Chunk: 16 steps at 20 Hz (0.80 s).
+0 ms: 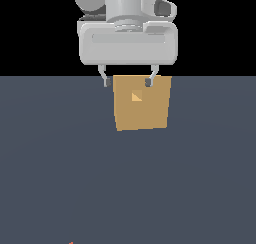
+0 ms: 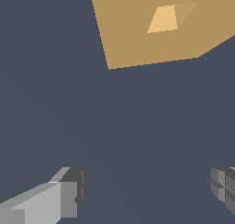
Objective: Insert the peg into the horizontal hole in a box.
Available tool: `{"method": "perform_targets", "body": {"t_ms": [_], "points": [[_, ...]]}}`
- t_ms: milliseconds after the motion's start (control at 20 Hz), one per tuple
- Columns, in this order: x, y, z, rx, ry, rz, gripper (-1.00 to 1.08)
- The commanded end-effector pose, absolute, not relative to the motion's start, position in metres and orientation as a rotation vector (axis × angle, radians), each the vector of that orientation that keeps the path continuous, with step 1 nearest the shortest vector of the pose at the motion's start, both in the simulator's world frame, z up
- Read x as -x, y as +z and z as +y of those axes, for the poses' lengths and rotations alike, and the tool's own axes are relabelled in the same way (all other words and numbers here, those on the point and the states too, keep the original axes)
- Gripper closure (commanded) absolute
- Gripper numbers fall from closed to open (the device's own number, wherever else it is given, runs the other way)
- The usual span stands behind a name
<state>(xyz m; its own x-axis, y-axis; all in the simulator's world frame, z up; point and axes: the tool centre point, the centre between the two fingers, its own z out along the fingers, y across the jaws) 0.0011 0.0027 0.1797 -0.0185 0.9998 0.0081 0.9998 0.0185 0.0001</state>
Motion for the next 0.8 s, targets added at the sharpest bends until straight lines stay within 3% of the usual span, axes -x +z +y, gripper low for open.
{"method": "perform_targets", "body": {"t_ms": [0, 750], "points": [[-0.001, 0.18, 0.003, 2.197, -0.009, -2.238, -0.92], [0.011, 0.165, -0.039, 2.113, -0.008, -2.318, -0.92]]}}
